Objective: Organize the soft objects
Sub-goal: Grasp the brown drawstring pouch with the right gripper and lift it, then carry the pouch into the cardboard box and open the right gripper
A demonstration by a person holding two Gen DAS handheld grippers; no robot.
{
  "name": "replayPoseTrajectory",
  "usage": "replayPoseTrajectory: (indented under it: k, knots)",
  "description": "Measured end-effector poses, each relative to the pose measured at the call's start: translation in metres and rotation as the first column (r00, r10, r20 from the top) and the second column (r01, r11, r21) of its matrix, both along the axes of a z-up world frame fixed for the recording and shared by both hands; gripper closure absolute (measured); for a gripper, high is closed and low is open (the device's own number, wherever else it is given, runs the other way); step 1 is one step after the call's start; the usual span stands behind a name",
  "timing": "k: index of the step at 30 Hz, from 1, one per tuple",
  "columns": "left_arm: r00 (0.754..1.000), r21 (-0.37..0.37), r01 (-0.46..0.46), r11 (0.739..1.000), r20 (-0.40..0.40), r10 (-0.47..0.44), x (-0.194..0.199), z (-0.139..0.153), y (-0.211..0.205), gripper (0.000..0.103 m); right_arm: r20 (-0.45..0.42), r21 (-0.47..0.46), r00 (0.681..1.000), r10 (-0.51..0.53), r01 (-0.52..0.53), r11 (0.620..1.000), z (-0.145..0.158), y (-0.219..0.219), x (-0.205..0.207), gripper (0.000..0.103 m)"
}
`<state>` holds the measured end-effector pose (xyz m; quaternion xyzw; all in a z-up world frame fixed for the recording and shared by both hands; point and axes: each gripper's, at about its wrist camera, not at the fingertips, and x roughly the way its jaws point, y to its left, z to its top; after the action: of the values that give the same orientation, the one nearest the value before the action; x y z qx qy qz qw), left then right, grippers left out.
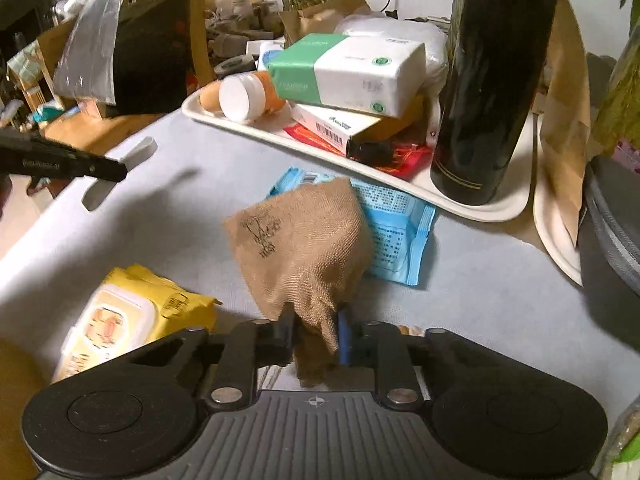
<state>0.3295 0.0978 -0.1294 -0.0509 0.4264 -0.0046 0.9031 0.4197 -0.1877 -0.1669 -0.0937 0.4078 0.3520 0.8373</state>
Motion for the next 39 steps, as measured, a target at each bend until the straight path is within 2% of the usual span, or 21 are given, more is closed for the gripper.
replayPoseTrajectory:
  k: [8,12,15,17,24,31,35,39]
  knots:
    - [0.998,-0.031,-0.005,0.999,0.058,0.007,-0.020,0.016,0.003,0.100,0.075,0.079,0.991,-0.109,0.103,0.992,0.051,-0.032,-0.016,0.087]
    - [0.996,0.007,0.000,1.000,0.087,-0.001,-0.034,0.034,0.003,0.100,0.145,0.126,0.978,-0.153,0.135,0.983,0.095,-0.051,-0.047,0.087]
    - [0.996,-0.035,0.003,0.999,0.085,0.000,-0.045,0.047,0.002,0.100,0.164,0.170,0.973,-0.164,0.136,0.976,0.134,-0.064,-0.072,0.087]
    - [0.995,0.001,0.014,1.000,0.097,-0.014,-0.052,0.061,-0.004,0.100,0.200,0.183,0.962,-0.187,0.151,0.972,0.157,-0.073,-0.090,0.087]
    - [0.980,0.004,0.055,0.998,0.190,-0.055,-0.086,0.131,-0.022,0.100,0.268,0.225,0.931,-0.247,0.189,0.956,0.220,-0.097,-0.145,0.087]
    - [0.959,-0.005,0.099,0.995,0.267,-0.094,-0.128,0.187,-0.037,0.100,0.285,0.223,0.915,-0.284,0.225,0.949,0.249,-0.109,-0.201,0.087]
    - [0.951,-0.042,0.156,0.987,0.277,-0.139,-0.148,0.201,-0.046,0.100,0.285,0.223,0.908,-0.308,0.250,0.942,0.256,-0.113,-0.226,0.087]
    - [0.942,-0.050,0.205,0.978,0.283,-0.183,-0.168,0.206,-0.058,0.100,0.289,0.213,0.898,-0.333,0.278,0.937,0.254,-0.115,-0.244,0.087]
